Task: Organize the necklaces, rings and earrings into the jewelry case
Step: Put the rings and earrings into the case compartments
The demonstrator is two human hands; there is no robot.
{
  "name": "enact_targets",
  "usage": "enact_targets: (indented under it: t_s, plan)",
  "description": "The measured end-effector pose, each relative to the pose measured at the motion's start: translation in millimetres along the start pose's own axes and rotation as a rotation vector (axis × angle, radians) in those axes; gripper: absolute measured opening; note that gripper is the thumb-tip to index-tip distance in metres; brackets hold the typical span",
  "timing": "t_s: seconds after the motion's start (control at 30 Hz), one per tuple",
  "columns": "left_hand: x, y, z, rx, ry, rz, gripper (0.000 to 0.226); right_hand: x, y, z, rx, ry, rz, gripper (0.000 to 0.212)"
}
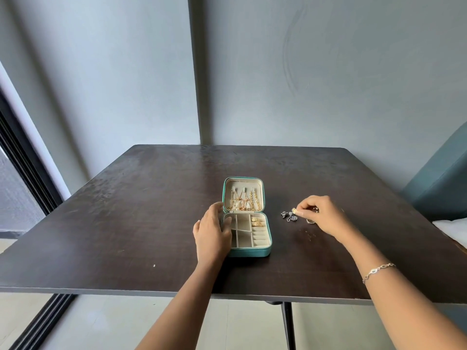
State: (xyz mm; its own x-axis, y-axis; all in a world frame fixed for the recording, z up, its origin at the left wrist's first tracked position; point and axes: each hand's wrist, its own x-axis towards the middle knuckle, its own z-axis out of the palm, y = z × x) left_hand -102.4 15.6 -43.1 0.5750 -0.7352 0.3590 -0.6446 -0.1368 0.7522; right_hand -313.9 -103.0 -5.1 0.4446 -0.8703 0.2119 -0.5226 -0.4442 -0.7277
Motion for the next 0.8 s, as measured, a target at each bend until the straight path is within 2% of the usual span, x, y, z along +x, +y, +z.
enact_targets:
  t_s: [0.1,0.2,0.33,0.5,0.73,0.8]
  plan:
    - [-1,-1,2,0.047,0.039,0.231,0.03,-4,-34,6,0.16,-0.135,-0.049,0.015]
    - [-1,-2,2,0.143,0.117,0.441,0.025,-2,-59,22,0.106,-0.234,-0.126,0.011]
    - [0,-6,2,0.209,0.14,0.553,0.026,1,-71,42,-0.015,-0.3,-0.182,0.01]
    - [-2,-4,0,0.216,0.114,0.567,0.023,0,-74,51,0.004,-0.298,-0.205,0.005]
    - [-2,-1,-4,0.206,0.036,0.443,0.012,-11,-74,53,0.014,-0.153,-0.278,0.008]
    - [-2,0,-5,0.195,0.02,0.43,0.019,-12,-73,56,-0.013,-0.099,-0.326,0.011]
